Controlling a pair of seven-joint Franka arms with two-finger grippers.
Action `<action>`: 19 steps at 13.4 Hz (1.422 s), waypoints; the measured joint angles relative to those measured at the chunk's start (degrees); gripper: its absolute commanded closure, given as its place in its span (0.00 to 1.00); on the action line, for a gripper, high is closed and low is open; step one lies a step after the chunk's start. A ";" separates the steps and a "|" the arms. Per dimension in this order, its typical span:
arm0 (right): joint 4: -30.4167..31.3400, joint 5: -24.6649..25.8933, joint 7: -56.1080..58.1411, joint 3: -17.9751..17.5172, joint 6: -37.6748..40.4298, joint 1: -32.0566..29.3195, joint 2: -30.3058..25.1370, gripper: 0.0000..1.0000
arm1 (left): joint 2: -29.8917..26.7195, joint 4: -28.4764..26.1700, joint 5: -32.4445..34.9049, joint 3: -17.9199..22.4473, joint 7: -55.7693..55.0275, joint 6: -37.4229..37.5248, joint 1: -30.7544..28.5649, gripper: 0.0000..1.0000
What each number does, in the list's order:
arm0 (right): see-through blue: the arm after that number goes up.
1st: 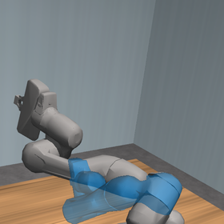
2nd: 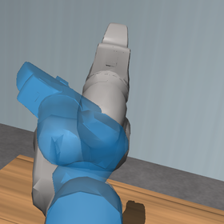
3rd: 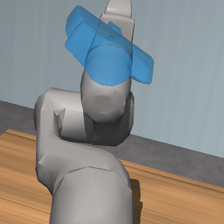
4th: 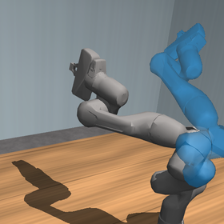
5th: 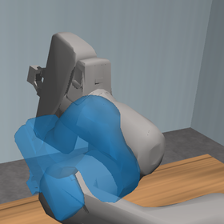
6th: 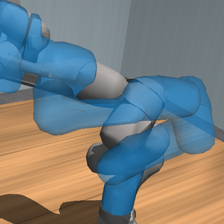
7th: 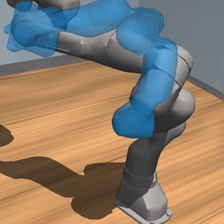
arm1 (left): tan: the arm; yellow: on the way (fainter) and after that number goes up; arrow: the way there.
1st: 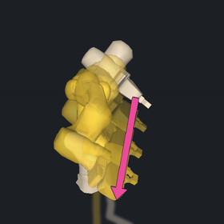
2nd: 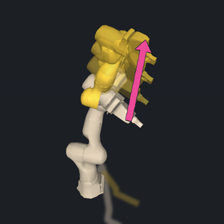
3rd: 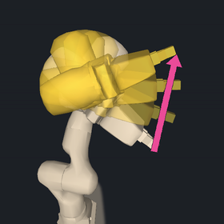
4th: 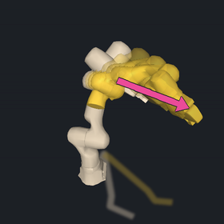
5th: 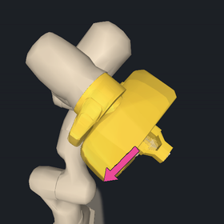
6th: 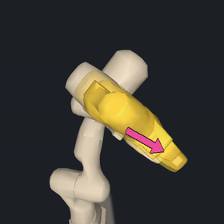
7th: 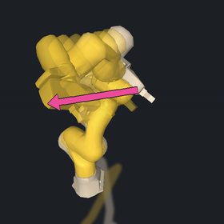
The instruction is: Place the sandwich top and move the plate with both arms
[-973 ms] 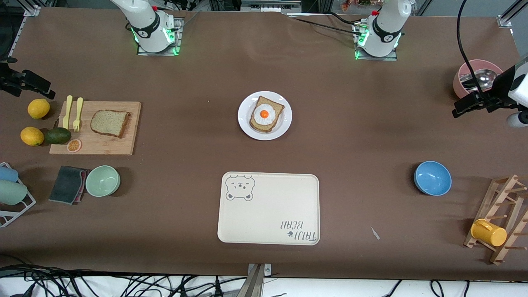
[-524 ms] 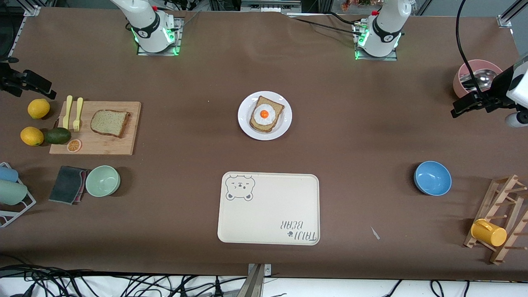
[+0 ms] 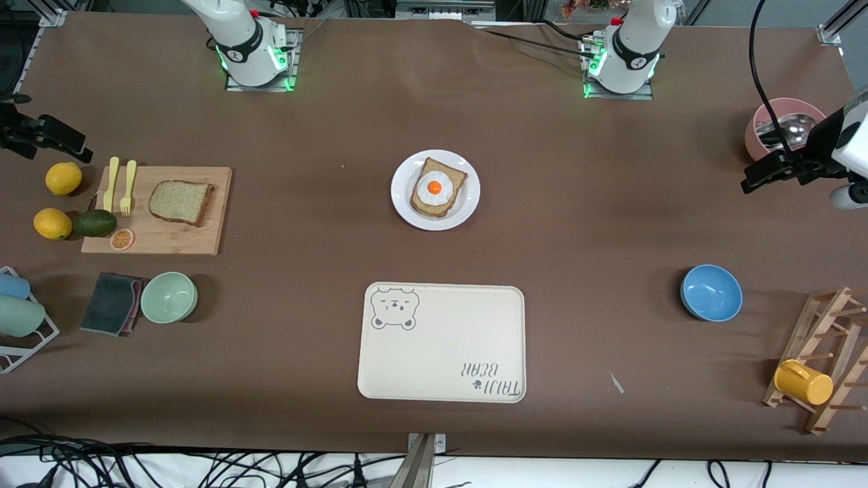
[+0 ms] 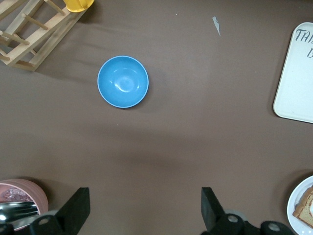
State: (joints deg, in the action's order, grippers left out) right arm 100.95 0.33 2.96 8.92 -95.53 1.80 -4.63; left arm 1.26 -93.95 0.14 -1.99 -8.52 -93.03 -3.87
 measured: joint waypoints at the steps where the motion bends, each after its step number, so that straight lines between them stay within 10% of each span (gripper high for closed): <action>1: 0.00 0.00 0.00 0.00 0.00 0.00 0.00 0.00 | 0.00 0.00 0.00 0.00 0.00 0.00 0.01 0.00; 19: -0.25 0.60 -0.19 -0.49 0.27 0.81 3.92 0.00 | 0.02 0.00 0.00 0.00 0.00 0.00 0.11 0.00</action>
State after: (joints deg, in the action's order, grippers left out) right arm 100.70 0.93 2.77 8.43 -95.27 2.61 -0.72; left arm 1.27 -93.95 0.14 -1.99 -8.52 -93.03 -3.76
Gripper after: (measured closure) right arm 0.000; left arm 0.000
